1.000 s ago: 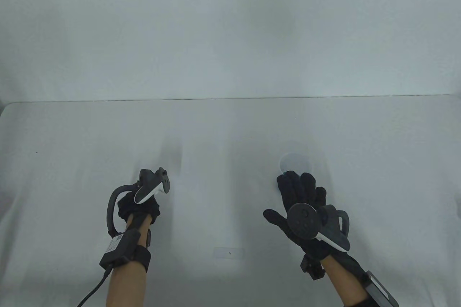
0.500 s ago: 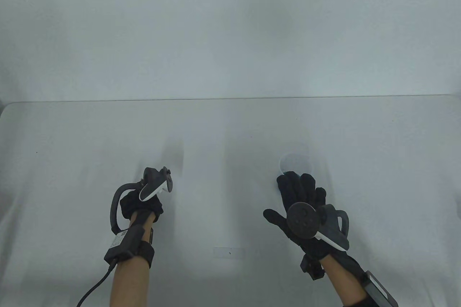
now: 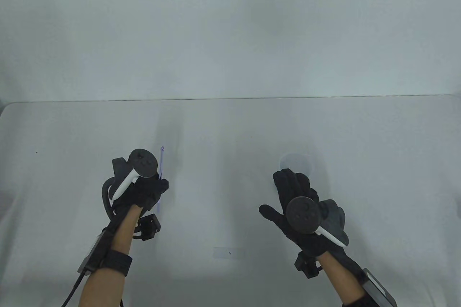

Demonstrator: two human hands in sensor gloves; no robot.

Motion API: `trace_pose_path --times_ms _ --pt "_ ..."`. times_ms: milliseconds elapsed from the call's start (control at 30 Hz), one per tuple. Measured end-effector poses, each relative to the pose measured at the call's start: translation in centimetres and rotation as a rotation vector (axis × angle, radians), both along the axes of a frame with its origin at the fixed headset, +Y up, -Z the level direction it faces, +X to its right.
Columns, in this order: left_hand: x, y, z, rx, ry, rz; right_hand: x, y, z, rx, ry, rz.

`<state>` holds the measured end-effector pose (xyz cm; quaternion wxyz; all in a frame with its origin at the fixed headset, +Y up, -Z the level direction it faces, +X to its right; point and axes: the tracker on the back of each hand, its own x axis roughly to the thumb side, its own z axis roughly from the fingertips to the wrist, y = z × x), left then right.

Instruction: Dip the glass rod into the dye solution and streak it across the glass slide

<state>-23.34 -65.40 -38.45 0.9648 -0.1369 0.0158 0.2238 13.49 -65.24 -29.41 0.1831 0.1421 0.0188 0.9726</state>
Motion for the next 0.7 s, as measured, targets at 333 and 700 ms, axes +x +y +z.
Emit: trace_pose_path --times_ms 333,700 --pt "7.5 1.9 4.0 0.162 -0.23 0.49 -4.4 0.1 -0.1 -0.099 0.082 -0.172" --pt "10.0 -1.1 5.7 0.1 -0.232 0.692 -6.3 -0.6 1.0 0.029 0.038 -0.131"
